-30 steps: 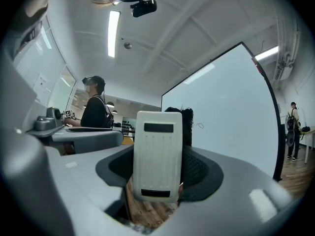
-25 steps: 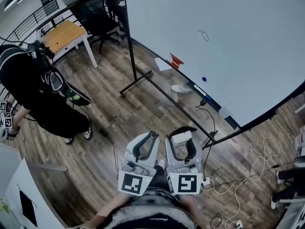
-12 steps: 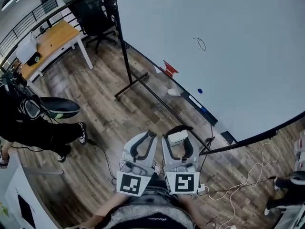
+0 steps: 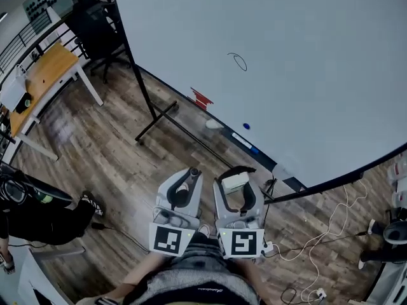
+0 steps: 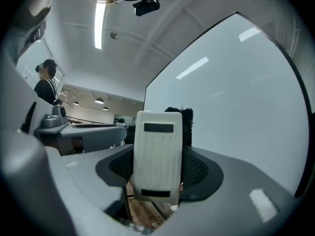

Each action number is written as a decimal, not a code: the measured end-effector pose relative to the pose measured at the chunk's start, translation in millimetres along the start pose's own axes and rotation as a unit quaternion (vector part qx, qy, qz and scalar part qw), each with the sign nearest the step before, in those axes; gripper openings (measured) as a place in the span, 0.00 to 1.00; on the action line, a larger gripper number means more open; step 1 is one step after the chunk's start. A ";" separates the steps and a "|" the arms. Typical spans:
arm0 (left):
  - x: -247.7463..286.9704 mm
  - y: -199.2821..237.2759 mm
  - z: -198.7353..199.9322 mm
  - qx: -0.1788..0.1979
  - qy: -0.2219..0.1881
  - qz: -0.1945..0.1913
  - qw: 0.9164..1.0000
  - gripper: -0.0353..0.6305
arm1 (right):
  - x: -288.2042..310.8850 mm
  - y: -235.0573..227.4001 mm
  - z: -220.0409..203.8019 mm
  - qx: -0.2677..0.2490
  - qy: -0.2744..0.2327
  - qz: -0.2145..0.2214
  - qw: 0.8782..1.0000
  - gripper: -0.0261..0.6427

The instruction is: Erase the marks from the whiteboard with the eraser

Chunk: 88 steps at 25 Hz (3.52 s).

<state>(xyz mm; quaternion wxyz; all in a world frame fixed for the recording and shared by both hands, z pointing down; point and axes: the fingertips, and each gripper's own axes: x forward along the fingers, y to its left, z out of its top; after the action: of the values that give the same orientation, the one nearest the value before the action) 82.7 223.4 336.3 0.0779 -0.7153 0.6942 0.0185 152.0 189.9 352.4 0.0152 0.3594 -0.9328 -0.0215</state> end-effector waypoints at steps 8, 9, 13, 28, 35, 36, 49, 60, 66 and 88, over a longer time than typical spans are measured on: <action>101.0 41.4 -12.1 -0.009 -0.020 -0.073 0.997 0.16 | 91.9 -43.9 3.1 -0.005 -0.005 -0.069 0.998 0.43; 114.4 49.1 -15.6 -0.011 -0.016 -0.084 0.996 0.16 | 106.2 -49.5 4.9 -0.004 -0.007 -0.079 0.997 0.43; 164.6 84.9 -27.6 -0.006 -0.008 -0.119 0.993 0.16 | 160.4 -68.0 10.7 -0.002 -0.019 -0.117 0.993 0.43; 256.5 119.9 -55.2 -0.025 -0.030 -0.261 0.964 0.16 | 242.8 -106.8 8.2 -0.020 -0.007 -0.226 0.974 0.43; 269.4 103.5 -58.2 -0.023 -0.028 -0.278 0.960 0.16 | 240.2 -123.2 18.1 -0.023 -0.018 -0.224 0.974 0.43; 271.0 103.2 -56.7 -0.027 -0.027 -0.271 0.962 0.16 | 240.7 -124.6 19.7 -0.023 -0.018 -0.218 0.975 0.43; 274.9 103.7 -53.4 -0.033 -0.011 -0.192 0.981 0.16 | 243.2 -141.7 34.7 -0.028 -0.020 -0.153 0.988 0.43; 294.3 119.8 -54.9 -0.034 -0.016 -0.210 0.977 0.16 | 264.1 -131.0 43.2 -0.041 -0.022 -0.152 0.987 0.43; 301.9 136.7 -54.4 -0.033 -0.022 -0.225 0.974 0.16 | 285.7 -118.5 49.0 -0.042 -0.031 -0.151 0.987 0.43; 296.9 162.8 -60.7 -0.048 -0.012 -0.221 0.974 0.16 | 313.9 -99.0 59.3 -0.051 -0.036 -0.140 0.988 0.43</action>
<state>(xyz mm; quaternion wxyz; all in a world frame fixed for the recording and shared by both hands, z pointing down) -73.9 -82.8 342.3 0.0539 -0.8536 0.5164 0.0428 -17.0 -92.4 292.2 -0.0029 0.4845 -0.8708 -0.0841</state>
